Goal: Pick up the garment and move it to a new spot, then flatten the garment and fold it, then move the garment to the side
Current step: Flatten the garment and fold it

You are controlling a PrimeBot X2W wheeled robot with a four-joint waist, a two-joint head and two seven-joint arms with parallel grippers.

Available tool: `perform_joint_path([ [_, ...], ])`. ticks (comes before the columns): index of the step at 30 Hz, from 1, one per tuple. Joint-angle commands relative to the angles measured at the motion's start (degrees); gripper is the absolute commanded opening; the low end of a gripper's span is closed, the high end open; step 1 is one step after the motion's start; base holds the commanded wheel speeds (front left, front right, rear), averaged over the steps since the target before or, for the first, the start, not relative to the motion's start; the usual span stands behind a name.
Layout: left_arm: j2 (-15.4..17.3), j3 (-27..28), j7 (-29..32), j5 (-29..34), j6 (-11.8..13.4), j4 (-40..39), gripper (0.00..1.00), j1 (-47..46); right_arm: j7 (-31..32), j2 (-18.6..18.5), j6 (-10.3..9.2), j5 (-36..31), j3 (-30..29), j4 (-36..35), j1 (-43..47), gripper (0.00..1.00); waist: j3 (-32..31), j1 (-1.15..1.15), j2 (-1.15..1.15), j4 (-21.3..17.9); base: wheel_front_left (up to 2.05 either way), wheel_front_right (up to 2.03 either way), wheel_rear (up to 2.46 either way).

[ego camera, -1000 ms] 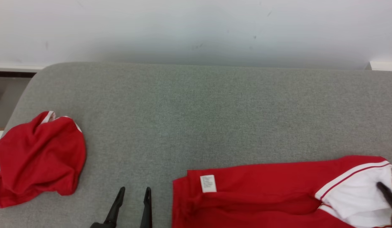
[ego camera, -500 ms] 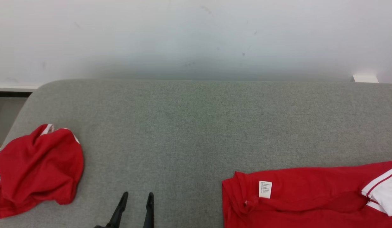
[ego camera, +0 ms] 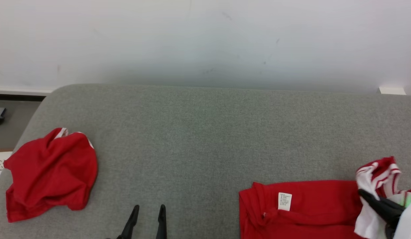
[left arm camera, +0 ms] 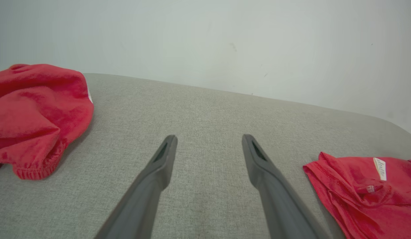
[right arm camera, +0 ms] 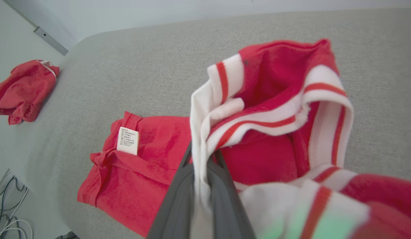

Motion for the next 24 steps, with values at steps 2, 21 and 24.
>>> perform_joint_path([
  [2, 0.17, -0.20, -0.10, -0.43, 0.34, 0.00, 1.00, 0.01, 0.86, 2.16, 0.01, -1.59, 1.14, -0.86, -0.94, 0.00, 0.50, 0.00, 0.00, 0.30, 0.00, 0.00, 0.00],
  [21, 0.18, -0.94, -0.11, -0.35, 0.55, 2.00, 1.00, -0.89, 0.54, 24.76, 0.01, -12.29, 6.33, 4.51, -4.64, 0.00, 2.24, 0.00, 0.00, 1.01, 0.00, 0.00, 0.00],
  [24, 0.17, -1.19, -0.11, -0.33, 0.47, 2.16, 1.00, -1.25, -0.05, 26.25, 0.01, -13.09, 6.51, 5.27, -5.26, 0.00, 2.49, 0.00, 0.00, 0.88, 0.00, 0.00, 0.00],
])
